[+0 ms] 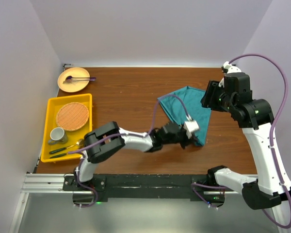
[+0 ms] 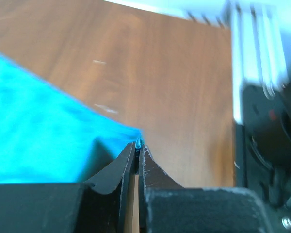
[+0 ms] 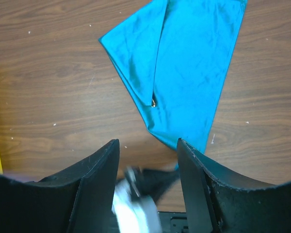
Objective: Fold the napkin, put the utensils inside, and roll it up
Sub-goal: Fold the napkin
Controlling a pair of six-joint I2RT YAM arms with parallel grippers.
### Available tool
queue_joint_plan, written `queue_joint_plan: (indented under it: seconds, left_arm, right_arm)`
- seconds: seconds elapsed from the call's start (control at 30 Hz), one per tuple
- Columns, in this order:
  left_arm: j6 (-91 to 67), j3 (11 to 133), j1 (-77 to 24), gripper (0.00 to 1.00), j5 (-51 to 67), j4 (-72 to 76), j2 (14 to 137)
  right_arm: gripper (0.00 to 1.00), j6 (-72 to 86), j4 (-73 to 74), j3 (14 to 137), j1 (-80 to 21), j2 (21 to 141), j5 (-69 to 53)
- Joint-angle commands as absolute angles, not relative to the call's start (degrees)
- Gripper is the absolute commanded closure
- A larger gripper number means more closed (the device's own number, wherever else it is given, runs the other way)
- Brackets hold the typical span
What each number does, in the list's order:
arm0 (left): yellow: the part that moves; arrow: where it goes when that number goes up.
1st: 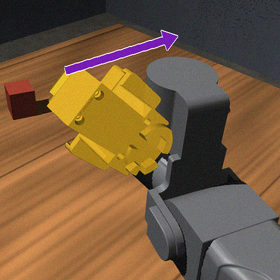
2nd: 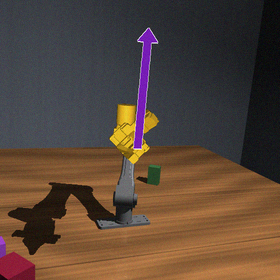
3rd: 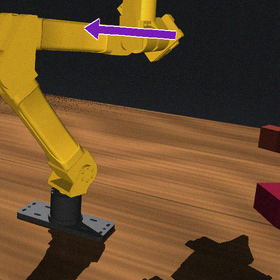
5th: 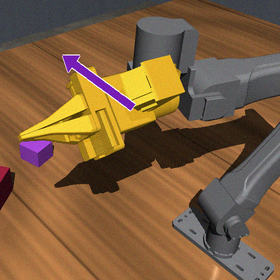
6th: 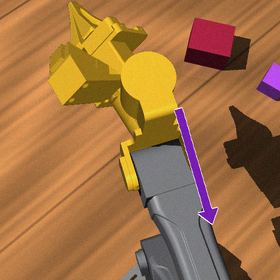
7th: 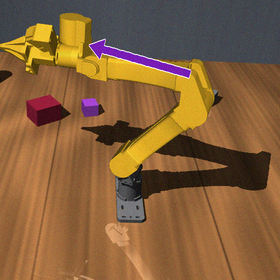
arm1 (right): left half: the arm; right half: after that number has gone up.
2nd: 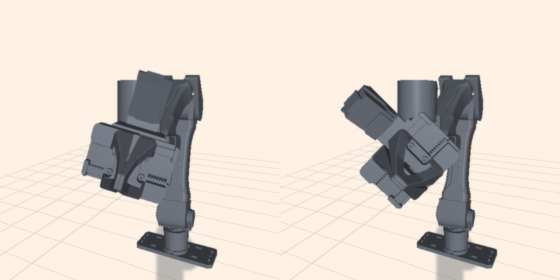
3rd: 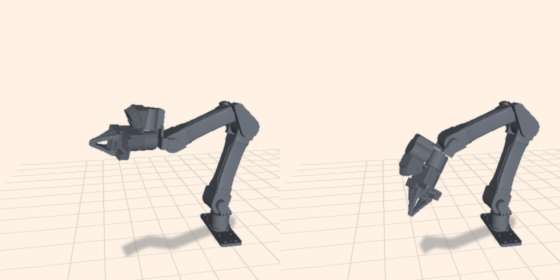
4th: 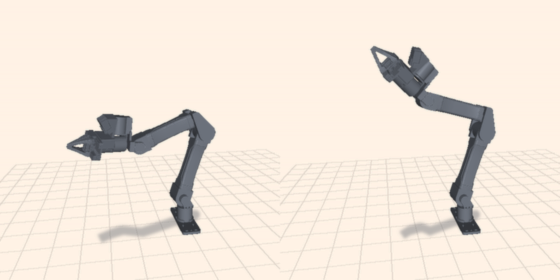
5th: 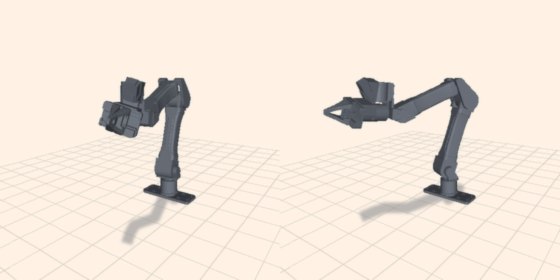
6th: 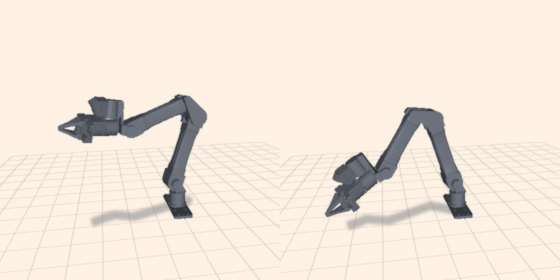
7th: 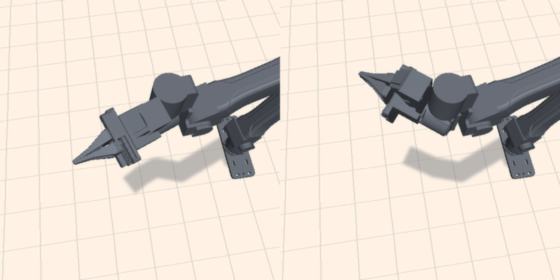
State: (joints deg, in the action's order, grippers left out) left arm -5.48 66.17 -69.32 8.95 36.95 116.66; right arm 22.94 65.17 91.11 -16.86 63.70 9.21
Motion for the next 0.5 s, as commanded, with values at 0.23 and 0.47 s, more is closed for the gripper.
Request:
queue_joint_plan:
  seconds: [0.23, 0.47]
  left_arm:
    - [-48.68, 73.82, -49.40, 0.99, 30.32, 47.55, 121.11]
    - [-56.85, 77.52, -44.13, 1.00, 29.01, 48.08, 123.05]
  right_arm:
    - [0.45, 23.38, 61.00, 91.93, -16.79, 65.57, 7.21]
    - [0.45, 22.94, 60.56, 91.32, -16.79, 66.36, 6.94]
